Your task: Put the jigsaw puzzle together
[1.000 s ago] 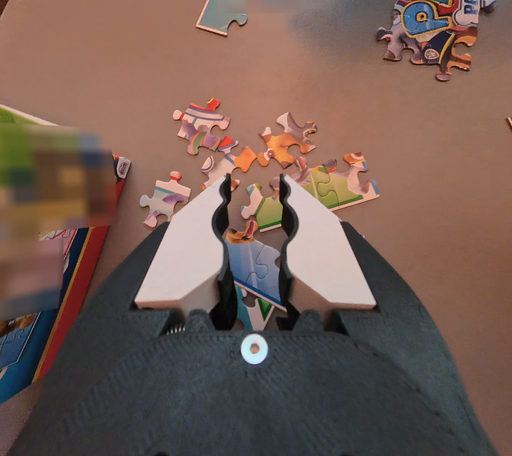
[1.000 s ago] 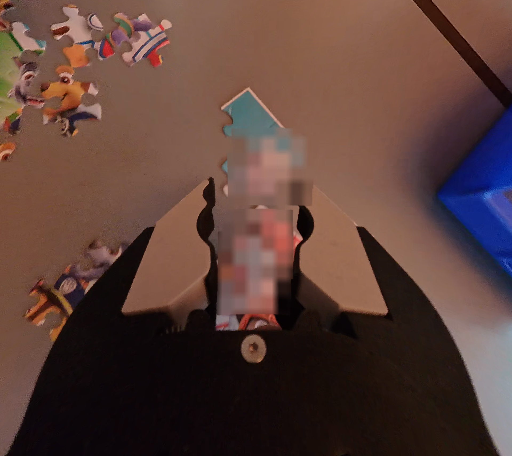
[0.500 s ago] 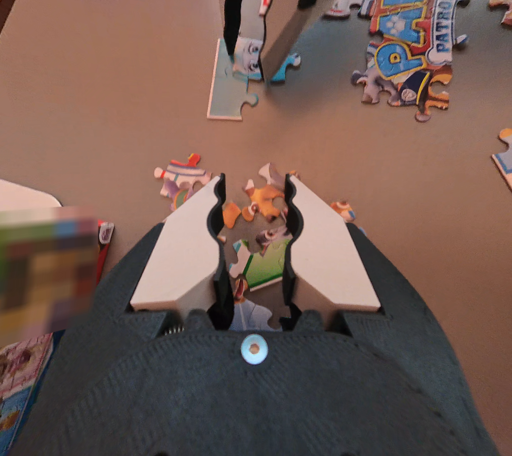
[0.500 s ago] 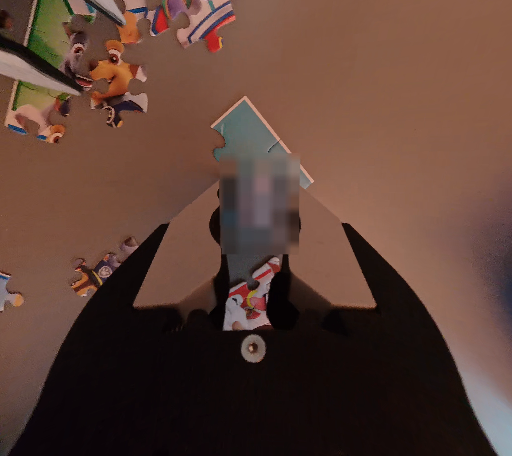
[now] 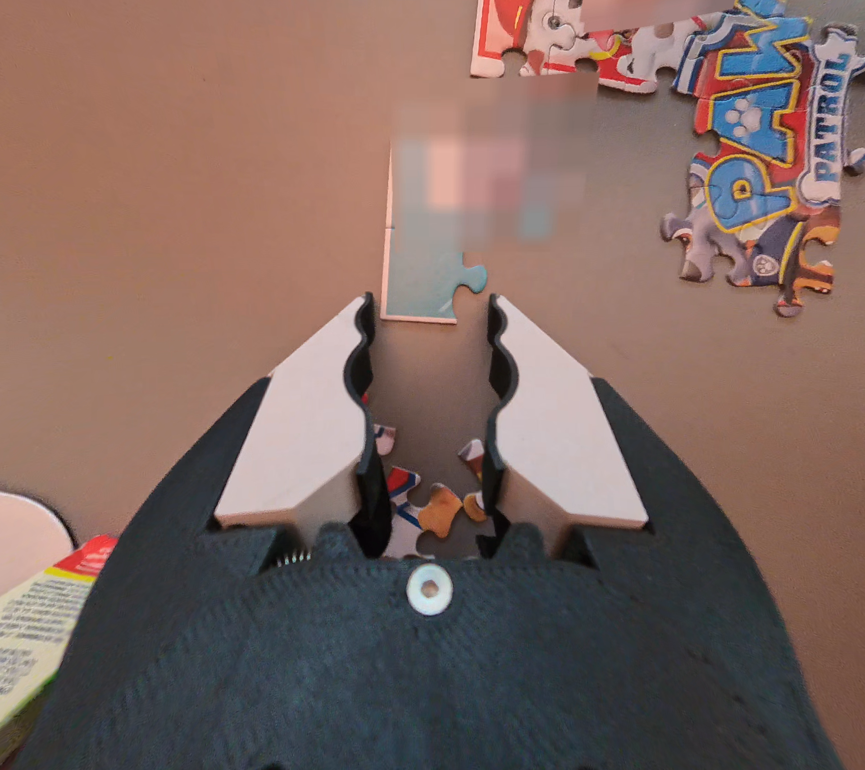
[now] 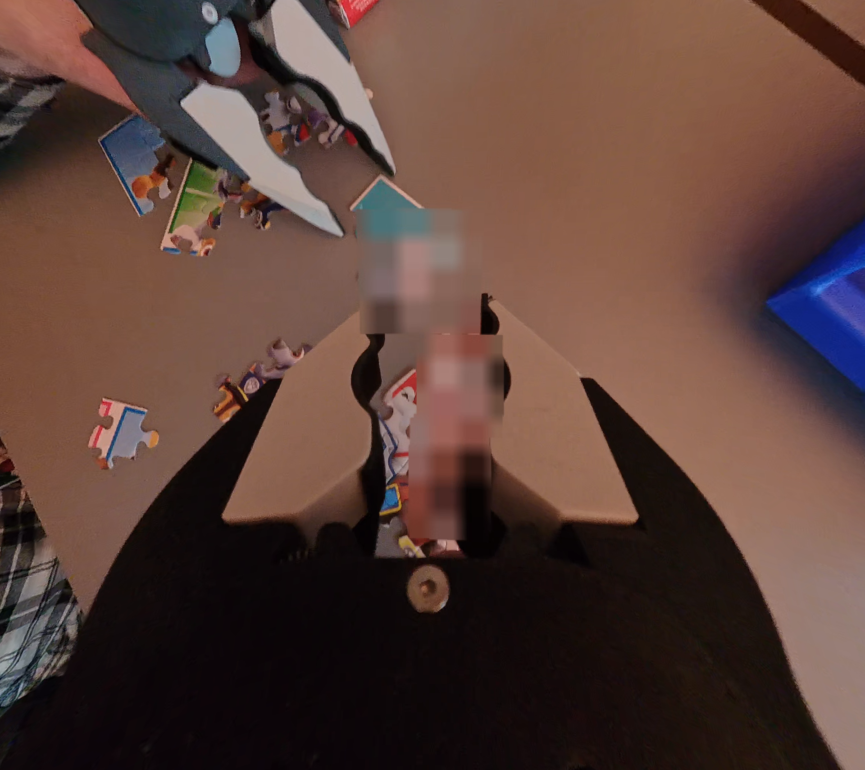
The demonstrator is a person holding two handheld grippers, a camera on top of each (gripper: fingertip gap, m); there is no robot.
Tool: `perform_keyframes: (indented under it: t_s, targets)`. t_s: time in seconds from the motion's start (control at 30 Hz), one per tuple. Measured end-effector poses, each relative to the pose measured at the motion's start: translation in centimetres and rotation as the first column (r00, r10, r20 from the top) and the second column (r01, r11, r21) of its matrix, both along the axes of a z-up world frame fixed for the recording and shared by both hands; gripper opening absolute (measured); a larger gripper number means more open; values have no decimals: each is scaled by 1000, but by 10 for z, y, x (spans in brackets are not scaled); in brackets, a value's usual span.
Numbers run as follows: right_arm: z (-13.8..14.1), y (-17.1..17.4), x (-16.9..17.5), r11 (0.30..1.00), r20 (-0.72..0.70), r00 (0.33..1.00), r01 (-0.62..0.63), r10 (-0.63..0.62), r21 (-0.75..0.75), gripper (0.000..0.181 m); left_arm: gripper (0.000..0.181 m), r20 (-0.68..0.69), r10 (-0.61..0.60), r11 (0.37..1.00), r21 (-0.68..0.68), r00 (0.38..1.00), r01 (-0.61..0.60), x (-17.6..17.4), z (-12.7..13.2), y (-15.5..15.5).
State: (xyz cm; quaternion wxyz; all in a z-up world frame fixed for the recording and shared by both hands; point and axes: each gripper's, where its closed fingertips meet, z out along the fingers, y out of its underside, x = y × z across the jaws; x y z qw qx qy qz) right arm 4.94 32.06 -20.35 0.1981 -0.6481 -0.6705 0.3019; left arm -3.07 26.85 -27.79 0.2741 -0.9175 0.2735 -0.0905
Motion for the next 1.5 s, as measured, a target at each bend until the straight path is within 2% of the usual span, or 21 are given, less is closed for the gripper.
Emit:
perform_keyframes:
  t_s: [0.17, 0.57, 0.63, 0.67, 1.0, 1.27, 1.5]
  targets:
    - [-21, 2, 11, 1000, 40, 999, 0, 0, -6, 39, 29, -22, -31, 1000, -3, 999, 31, 5, 0, 0]
    - [-35, 8, 20, 1000, 52, 998, 19, -18, -20, 36, 27, -79, -99, 994, 48, 992, 103, 16, 0, -5]
    - [-36, 9, 21, 1000, 56, 998, 19, -18, -21, 36, 2, -91, -121, 990, 60, 988, 127, 18, 1, -8]
    - [-36, 9, 21, 1000, 56, 998, 19, -18, -21, 36, 0, -102, -124, 989, 64, 987, 131, 19, 1, -8]
    - [-39, -1, 15, 1000, 68, 997, -28, 27, 11, 42, 39, -55, -104, 993, 44, 993, 106, 15, 0, -8]
    - [-65, -29, 0, 987, 163, 976, -152, 142, 51, 42, 33, -50, -121, 991, 49, 991, 123, 23, 0, -7]
    - [-72, -35, 1, 985, 181, 972, -161, 148, 55, 29, 22, -60, -121, 989, 78, 991, 125, 28, 1, -6]
